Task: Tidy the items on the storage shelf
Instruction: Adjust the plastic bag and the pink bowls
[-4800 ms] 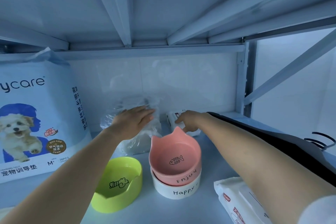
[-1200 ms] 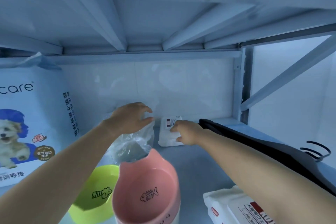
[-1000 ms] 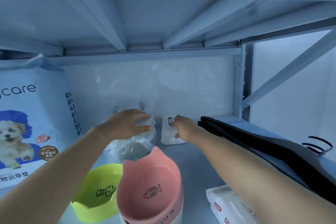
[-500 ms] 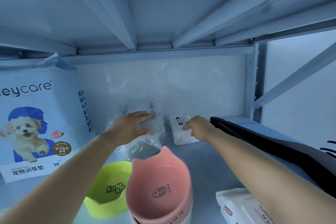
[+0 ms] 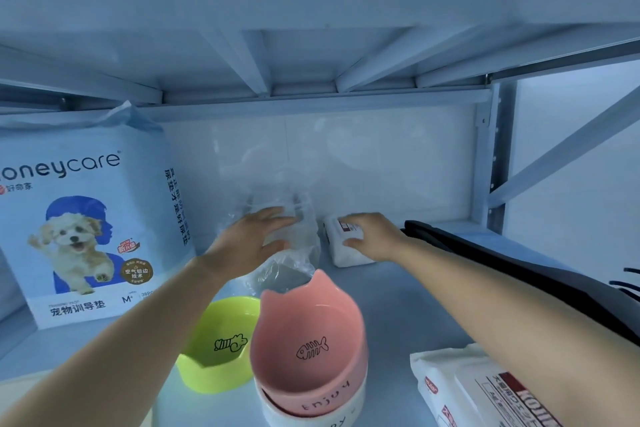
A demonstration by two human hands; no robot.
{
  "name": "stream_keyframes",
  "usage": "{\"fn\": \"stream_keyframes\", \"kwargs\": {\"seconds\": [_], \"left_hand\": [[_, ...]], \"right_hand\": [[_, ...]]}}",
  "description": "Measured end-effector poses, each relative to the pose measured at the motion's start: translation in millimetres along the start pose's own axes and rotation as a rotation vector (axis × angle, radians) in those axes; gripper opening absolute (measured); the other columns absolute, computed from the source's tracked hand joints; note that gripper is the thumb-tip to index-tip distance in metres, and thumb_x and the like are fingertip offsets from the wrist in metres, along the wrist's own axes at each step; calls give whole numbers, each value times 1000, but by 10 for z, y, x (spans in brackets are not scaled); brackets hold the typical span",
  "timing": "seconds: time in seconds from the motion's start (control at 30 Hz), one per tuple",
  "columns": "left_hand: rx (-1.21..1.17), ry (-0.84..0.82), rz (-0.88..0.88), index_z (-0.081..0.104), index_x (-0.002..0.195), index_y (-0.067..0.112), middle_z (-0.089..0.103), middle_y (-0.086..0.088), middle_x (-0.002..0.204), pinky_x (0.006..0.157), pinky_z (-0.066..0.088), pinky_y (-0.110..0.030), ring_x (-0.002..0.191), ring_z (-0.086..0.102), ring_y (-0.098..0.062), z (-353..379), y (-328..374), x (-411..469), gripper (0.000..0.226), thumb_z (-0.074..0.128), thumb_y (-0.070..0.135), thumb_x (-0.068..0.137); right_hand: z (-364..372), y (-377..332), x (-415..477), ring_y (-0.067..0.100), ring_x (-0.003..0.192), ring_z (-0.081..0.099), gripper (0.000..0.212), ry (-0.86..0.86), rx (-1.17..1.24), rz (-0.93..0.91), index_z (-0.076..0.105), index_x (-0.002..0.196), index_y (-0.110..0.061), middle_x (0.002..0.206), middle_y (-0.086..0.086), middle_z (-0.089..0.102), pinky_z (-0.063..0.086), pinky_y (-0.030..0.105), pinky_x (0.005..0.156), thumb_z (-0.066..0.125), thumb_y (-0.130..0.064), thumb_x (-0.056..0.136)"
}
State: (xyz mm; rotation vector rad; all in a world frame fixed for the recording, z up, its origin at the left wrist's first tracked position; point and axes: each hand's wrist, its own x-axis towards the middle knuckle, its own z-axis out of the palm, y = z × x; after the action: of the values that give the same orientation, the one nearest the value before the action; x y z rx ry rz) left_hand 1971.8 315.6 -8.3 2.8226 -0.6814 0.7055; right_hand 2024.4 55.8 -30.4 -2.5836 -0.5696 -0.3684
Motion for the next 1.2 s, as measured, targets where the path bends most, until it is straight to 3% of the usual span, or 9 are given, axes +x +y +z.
{"fn": "stream_keyframes", "kwargs": {"seconds": [0.1, 0.23, 0.4, 0.57, 0.67, 0.9, 1.07, 1.2], "left_hand": [[-40, 91, -26, 53, 127, 38, 39, 11, 144, 106, 33, -30, 128, 42, -15, -84, -47, -154, 43, 58, 49, 86], [-38, 158, -110, 61, 112, 37, 48, 13, 122, 87, 48, -34, 108, 52, -12, -179, -135, -266, 32, 66, 43, 81], [-27, 83, -142, 58, 121, 28, 57, 6, 116, 92, 44, -33, 109, 52, -18, -133, -168, -313, 40, 68, 26, 82], [35, -4, -155, 51, 132, 25, 55, 1, 128, 99, 35, -27, 121, 47, -19, -85, -135, -218, 45, 61, 29, 88], [72, -18, -162, 48, 134, 25, 53, 0, 131, 100, 32, -25, 123, 46, -19, -104, -127, -171, 46, 59, 31, 90], [3, 2, -129, 53, 130, 27, 58, 0, 125, 95, 35, -25, 117, 50, -20, -100, -21, -179, 43, 62, 29, 88], [-17, 23, -140, 53, 131, 27, 59, -1, 121, 94, 41, -29, 114, 52, -21, -24, 14, -131, 43, 61, 29, 88], [-39, 23, -163, 56, 128, 29, 60, 1, 119, 92, 42, -28, 112, 54, -20, -19, 14, -71, 42, 64, 32, 86]], "right_hand": [[-112, -243, -18, 12, 124, 48, 51, 103, 131, -136, 52, 132, -25, 137, -5, 51, 35, 17, 95, 69, -26, 83], [-169, -550, 24, 9, 106, 52, 44, 13, 106, -265, 60, 120, -25, 119, -6, 53, 36, 17, 83, 74, -26, 79], [-119, -714, 72, 10, 107, 46, 47, -66, -23, -315, 58, 121, -18, 122, -1, 48, 28, 14, 82, 75, -25, 78], [-33, -724, 85, 17, 126, 42, 55, -80, -84, -295, 52, 131, -16, 140, -1, 41, 30, 21, 100, 72, -21, 81], [-55, -753, 118, 18, 128, 41, 56, -84, -110, -298, 53, 131, -14, 141, 1, 43, 29, 22, 104, 73, -22, 79], [-98, -633, -5, 16, 129, 41, 57, -37, -54, -267, 56, 128, -16, 141, 0, 44, 29, 24, 107, 76, -25, 76], [-91, -595, -42, 18, 129, 41, 57, -45, -128, -259, 50, 134, -16, 143, -2, 40, 33, 31, 106, 71, -26, 82], [-141, -585, 3, 20, 130, 40, 58, -77, -203, -259, 47, 137, -15, 146, 0, 37, 30, 28, 107, 68, -25, 84]]}}
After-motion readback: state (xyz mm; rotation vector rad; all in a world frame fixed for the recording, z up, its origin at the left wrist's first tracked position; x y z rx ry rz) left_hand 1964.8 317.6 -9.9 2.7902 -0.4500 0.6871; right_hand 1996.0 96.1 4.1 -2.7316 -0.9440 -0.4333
